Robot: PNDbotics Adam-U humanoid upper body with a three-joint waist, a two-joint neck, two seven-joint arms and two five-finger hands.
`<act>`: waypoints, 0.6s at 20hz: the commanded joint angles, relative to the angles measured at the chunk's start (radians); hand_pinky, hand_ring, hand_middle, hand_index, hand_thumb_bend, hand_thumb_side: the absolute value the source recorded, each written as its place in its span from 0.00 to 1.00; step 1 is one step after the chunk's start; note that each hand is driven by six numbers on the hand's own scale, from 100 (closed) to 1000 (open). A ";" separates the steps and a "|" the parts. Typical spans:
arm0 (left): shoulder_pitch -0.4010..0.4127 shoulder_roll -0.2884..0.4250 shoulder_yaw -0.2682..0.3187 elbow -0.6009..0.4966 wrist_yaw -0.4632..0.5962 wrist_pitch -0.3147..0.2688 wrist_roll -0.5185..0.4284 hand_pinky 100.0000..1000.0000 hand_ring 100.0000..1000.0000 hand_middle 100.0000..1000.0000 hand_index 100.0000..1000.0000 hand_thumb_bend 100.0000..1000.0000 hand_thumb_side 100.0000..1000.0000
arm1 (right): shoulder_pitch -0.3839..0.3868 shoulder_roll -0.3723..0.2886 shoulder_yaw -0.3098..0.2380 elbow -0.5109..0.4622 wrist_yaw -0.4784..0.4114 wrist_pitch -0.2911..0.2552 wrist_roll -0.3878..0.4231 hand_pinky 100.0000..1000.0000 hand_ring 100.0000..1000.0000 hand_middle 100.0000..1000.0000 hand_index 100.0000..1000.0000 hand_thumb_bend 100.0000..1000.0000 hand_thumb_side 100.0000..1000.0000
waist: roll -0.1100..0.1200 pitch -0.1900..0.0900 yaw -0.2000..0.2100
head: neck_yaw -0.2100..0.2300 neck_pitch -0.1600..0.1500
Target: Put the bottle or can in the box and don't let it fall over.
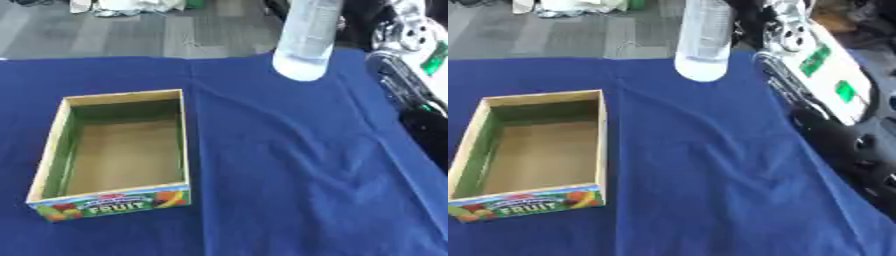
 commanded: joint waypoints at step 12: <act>-0.107 0.011 0.002 -0.085 0.032 -0.014 0.049 0.88 1.00 1.00 0.71 0.54 0.49 | -0.144 0.089 0.025 0.301 0.190 -0.183 -0.016 0.63 0.30 0.42 0.07 0.00 0.41 | 0.002 0.039 0.124 | -0.131 -0.042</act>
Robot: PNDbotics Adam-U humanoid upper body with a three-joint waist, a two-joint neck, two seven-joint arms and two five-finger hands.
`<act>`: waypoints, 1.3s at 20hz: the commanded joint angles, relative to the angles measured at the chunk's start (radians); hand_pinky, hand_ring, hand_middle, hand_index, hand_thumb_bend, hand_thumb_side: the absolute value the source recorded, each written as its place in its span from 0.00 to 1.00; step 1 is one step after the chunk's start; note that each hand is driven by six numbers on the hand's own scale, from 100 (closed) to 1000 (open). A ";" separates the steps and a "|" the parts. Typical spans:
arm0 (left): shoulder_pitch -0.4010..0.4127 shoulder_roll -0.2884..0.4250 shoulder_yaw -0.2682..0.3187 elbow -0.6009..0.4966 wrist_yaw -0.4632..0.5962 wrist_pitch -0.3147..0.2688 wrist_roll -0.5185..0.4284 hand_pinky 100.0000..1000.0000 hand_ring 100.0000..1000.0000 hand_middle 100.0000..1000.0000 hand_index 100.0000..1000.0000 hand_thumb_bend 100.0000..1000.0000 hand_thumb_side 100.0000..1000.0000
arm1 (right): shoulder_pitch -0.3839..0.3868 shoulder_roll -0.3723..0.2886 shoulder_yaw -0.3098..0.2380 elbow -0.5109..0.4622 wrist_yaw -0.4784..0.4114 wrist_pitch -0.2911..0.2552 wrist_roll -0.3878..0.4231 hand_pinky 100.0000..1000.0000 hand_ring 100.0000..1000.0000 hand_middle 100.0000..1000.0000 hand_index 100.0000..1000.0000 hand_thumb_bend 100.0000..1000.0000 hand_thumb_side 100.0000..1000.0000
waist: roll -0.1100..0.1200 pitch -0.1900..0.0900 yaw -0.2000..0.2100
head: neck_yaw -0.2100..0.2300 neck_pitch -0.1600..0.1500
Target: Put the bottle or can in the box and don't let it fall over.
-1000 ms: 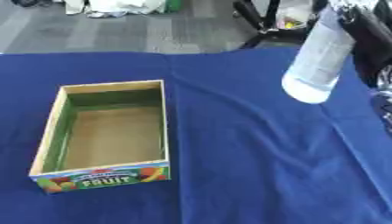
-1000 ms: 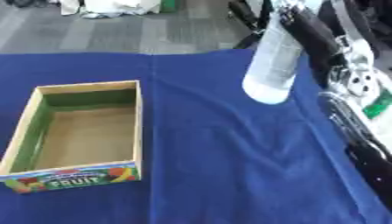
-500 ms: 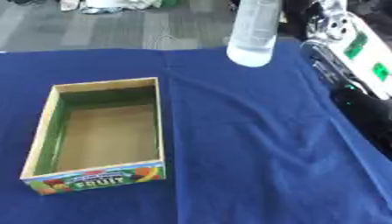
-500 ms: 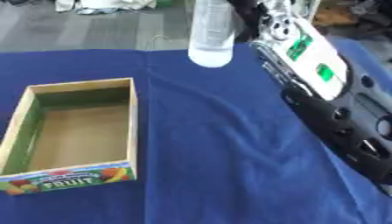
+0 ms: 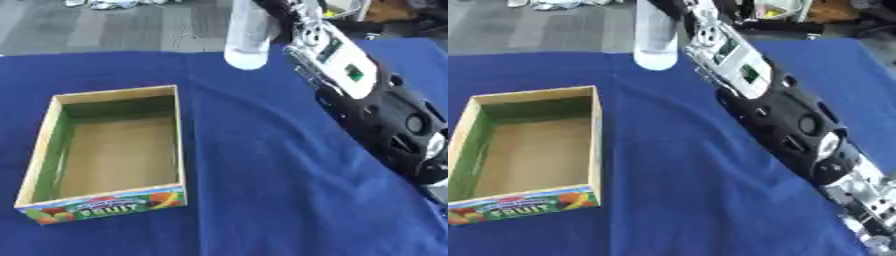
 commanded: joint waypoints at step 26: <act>-0.150 0.097 -0.054 -0.053 0.053 -0.027 -0.008 0.89 1.00 1.00 0.71 0.54 0.48 | -0.079 0.110 0.042 -0.014 -0.076 0.086 -0.006 0.63 0.34 0.46 0.08 0.00 0.41 | -0.035 -0.015 0.144 | -0.196 0.010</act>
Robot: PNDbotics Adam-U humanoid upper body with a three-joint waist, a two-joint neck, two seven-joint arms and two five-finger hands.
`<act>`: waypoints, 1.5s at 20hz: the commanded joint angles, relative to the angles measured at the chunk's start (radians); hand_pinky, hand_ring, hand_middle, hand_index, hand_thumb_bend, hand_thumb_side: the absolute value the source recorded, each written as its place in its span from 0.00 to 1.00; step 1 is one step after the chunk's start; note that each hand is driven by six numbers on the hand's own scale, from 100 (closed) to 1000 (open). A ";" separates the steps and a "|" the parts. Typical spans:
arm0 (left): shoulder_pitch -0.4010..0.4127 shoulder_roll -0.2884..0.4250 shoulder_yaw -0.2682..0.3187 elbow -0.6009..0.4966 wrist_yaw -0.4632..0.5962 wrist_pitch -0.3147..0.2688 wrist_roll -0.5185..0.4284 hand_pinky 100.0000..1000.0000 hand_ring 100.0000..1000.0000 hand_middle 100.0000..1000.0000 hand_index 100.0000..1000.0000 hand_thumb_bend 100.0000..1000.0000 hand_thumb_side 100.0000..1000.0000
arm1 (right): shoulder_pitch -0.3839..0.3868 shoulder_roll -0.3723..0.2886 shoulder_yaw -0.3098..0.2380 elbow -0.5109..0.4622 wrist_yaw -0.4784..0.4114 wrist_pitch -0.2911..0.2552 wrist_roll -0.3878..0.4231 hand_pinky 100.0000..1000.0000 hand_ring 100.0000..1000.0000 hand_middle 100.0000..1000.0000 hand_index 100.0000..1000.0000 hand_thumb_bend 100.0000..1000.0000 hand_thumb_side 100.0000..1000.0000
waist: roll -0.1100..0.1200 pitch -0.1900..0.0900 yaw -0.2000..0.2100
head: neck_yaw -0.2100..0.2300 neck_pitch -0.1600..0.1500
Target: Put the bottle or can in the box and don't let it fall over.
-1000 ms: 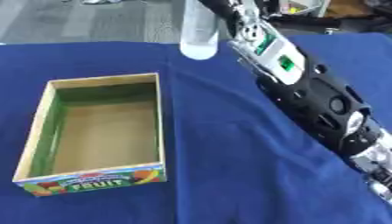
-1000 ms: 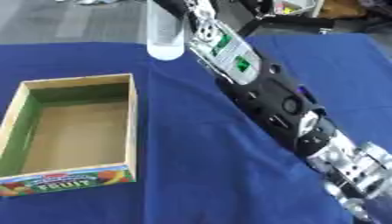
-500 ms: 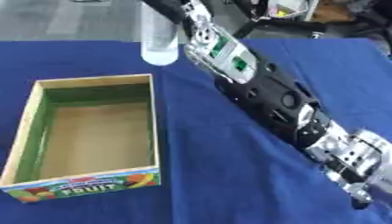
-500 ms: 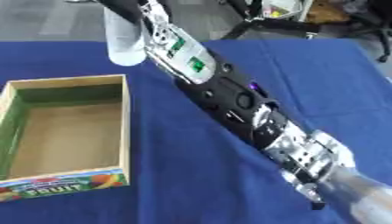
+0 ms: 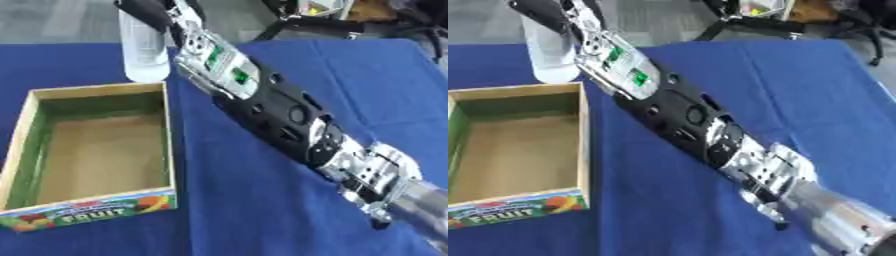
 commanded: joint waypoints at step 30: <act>0.013 0.096 0.000 -0.016 0.004 -0.046 -0.003 0.89 1.00 1.00 0.71 0.52 0.48 | 0.072 0.059 0.073 0.040 0.039 0.060 0.210 0.95 1.00 1.00 0.67 0.00 0.41 | -0.009 -0.018 0.056 | -0.066 0.001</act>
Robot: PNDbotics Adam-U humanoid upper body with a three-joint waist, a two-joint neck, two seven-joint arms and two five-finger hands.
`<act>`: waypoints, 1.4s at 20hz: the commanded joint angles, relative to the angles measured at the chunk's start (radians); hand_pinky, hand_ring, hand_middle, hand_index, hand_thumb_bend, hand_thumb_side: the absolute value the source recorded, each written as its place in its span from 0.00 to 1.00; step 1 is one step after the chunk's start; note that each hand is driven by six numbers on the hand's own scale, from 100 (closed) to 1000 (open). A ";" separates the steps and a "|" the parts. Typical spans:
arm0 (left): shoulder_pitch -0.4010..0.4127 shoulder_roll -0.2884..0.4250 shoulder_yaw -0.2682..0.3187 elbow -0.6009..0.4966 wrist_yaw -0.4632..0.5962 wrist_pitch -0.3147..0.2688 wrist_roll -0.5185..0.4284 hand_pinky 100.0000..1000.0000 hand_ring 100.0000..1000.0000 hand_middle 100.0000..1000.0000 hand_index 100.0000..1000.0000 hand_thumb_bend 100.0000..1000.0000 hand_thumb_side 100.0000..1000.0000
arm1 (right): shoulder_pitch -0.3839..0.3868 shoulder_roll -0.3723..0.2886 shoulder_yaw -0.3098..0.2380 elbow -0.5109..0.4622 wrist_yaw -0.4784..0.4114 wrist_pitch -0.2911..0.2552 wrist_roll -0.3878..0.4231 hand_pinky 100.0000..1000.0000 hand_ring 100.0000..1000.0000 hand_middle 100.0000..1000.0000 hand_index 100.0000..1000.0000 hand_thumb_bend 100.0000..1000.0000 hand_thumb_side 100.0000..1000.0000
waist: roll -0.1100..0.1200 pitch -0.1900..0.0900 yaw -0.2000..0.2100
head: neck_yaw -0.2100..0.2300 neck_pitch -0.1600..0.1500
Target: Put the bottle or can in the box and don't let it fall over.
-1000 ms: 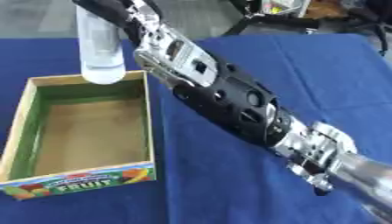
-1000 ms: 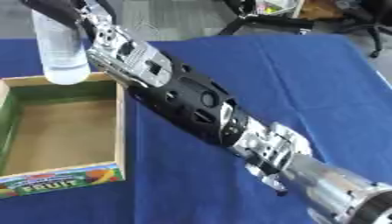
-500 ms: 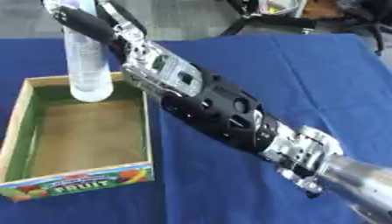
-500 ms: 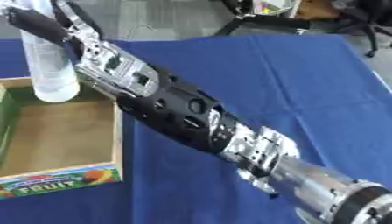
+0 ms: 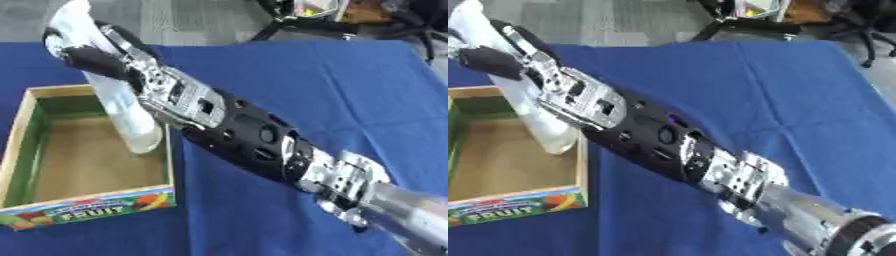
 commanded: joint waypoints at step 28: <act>0.019 0.043 0.019 -0.015 -0.012 0.001 -0.007 0.89 1.00 1.00 0.71 0.51 0.49 | 0.055 -0.047 -0.032 -0.132 0.279 0.069 0.196 1.00 1.00 1.00 1.00 0.00 0.67 | 0.013 -0.020 -0.049 | 0.022 0.003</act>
